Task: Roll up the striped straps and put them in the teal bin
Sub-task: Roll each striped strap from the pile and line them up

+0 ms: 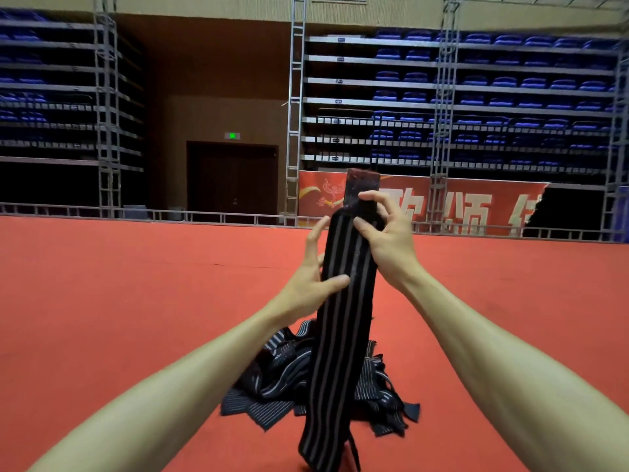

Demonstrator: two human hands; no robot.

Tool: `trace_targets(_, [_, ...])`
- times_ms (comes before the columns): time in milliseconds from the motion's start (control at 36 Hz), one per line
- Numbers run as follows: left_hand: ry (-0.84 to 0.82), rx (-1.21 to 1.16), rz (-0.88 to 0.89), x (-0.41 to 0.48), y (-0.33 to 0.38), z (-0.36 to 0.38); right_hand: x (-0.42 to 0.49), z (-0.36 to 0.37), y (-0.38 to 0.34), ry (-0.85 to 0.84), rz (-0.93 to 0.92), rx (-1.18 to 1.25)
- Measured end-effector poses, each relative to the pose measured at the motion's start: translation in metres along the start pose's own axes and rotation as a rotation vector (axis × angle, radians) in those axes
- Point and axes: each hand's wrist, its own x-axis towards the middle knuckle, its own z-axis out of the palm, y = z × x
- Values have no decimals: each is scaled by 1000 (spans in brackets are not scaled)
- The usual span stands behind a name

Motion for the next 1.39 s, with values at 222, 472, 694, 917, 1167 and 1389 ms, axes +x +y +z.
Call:
trace_targets(222, [92,158,104,4,-24,6,3,5,8,-26,5,-129])
trace_targets(472, [-29,214,50,-17,-41,4,11,9,12,30,35,-77])
trace_targets(694, [-77,197,-84,-29,-58,-5,22,6,12,37,29,-107])
trace_targets(917, [-153,263,-76,-37,-72,-6,22,11,18,47,13,-123])
trace_targets(1167, [-333,380,-235,-72,-101,-5,30,12,19,143,-4,-106])
trace_targets(1389, [-337,455,-321,-102,-131,-5,29,13,23,194,20,-74])
